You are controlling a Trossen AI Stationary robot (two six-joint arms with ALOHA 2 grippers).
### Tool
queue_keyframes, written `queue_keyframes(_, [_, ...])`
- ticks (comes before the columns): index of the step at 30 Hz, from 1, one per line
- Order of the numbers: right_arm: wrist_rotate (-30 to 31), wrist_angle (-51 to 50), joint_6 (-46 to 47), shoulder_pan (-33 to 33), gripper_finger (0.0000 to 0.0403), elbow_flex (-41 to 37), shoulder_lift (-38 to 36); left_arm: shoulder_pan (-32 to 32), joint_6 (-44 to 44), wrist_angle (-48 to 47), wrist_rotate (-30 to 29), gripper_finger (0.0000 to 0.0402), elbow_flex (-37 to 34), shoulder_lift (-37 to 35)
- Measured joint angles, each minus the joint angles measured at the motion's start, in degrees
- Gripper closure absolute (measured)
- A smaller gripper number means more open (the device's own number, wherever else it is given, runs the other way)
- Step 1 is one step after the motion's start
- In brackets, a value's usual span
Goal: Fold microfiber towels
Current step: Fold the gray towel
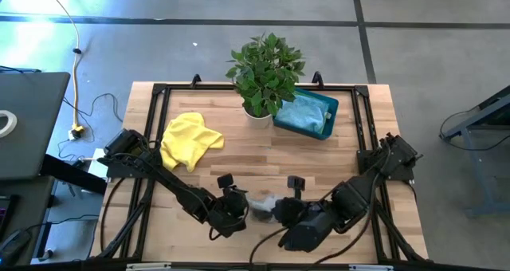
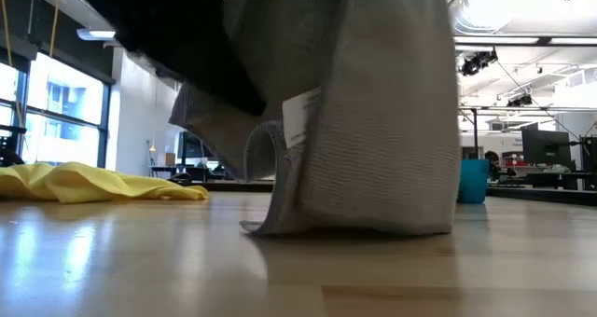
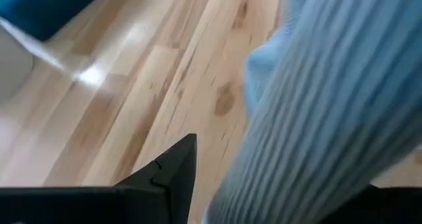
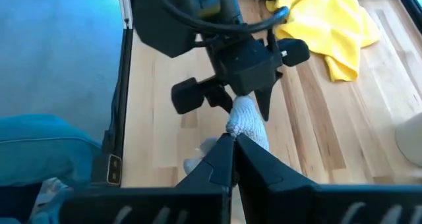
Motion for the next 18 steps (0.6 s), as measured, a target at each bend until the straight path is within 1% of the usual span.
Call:
queue_keyframes(5, [0.78, -3.42, 2.52, 0.21, 0.0403, 0.0, 0.0, -0.38, -4.12, -0.53, 1.7, 0.0243, -2.12, 0.0])
queue_keyframes(7, [1.98, -5.47, 4.16, 0.19, 0.0403, 0.0, 0.0, -0.8, -4.91, -0.55, 1.72, 0.0243, -2.34, 0.0])
queue_keyframes(9, [3.09, -7.35, 5.45, 0.18, 0.0403, 0.0, 0.0, -1.32, -4.72, -0.33, 0.75, 0.0243, -2.35, 0.0])
queue_keyframes(13, [3.07, -8.9, 6.94, -0.29, 0.0403, -0.26, 0.0, -1.95, -1.69, 1.09, -2.35, 0.0243, -2.35, 0.0])
queue_keyframes(18, [1.45, -10.13, 7.73, -0.42, 0.0403, -1.03, 0.22, -2.11, -1.02, 1.38, -4.56, 0.0243, -2.35, 0.0])
